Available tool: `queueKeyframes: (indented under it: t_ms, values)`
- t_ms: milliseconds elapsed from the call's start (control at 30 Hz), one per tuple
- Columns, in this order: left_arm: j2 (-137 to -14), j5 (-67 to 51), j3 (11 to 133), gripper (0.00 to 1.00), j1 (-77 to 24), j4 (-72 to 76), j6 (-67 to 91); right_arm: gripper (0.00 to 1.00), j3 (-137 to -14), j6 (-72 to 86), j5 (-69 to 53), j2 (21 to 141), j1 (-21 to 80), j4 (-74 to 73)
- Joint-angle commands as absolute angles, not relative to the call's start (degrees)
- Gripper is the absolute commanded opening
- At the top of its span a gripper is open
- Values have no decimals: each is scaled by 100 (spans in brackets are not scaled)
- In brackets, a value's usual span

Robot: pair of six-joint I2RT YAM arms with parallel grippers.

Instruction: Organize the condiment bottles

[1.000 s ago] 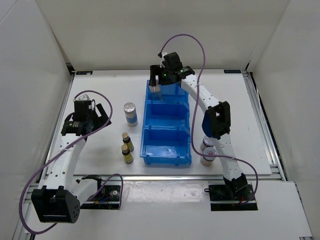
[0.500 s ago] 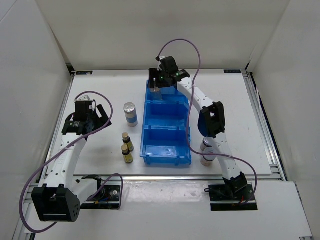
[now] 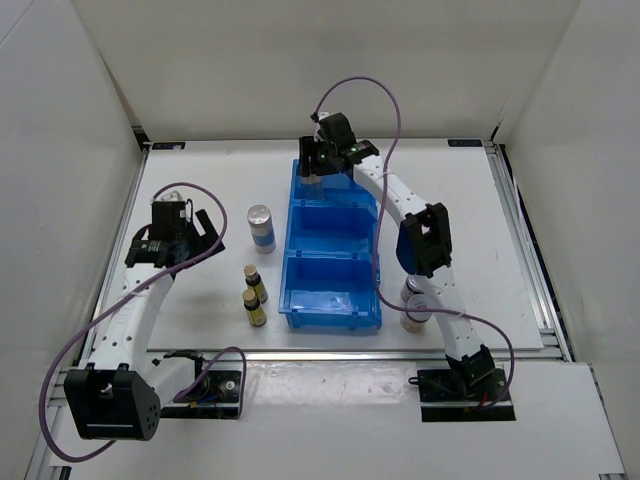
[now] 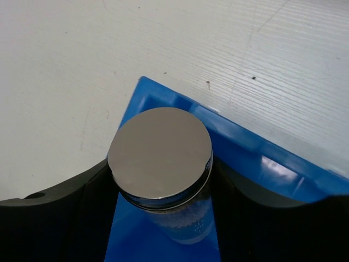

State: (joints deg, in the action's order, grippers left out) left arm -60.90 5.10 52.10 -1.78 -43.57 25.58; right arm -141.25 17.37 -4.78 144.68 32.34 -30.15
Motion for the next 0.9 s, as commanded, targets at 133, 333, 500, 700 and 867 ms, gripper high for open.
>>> queueKeyframes:
  t_ms: [133, 333, 500, 700, 867]
  values:
    - [-6213, 431, 5309, 100, -202, -4395, 2654, 0, -13518, 1433, -70, 13176, 3032, -3049]
    - [-6162, 431, 5361, 100, -202, -4395, 2716, 0, -13054, 1275, 411, 12710, 3032, -3050]
    - [-6108, 431, 5361, 100, -202, -4395, 2716, 0, -11719, 1222, 1035, 12025, 2980, -2096]
    - [-6108, 264, 5361, 100, -202, -4395, 2716, 0, -10153, 1310, 1046, 11338, 2927, -1091]
    - [-6223, 211, 5554, 100, -202, -4395, 2663, 0, -9581, 1370, 1046, 11031, 2927, -905]
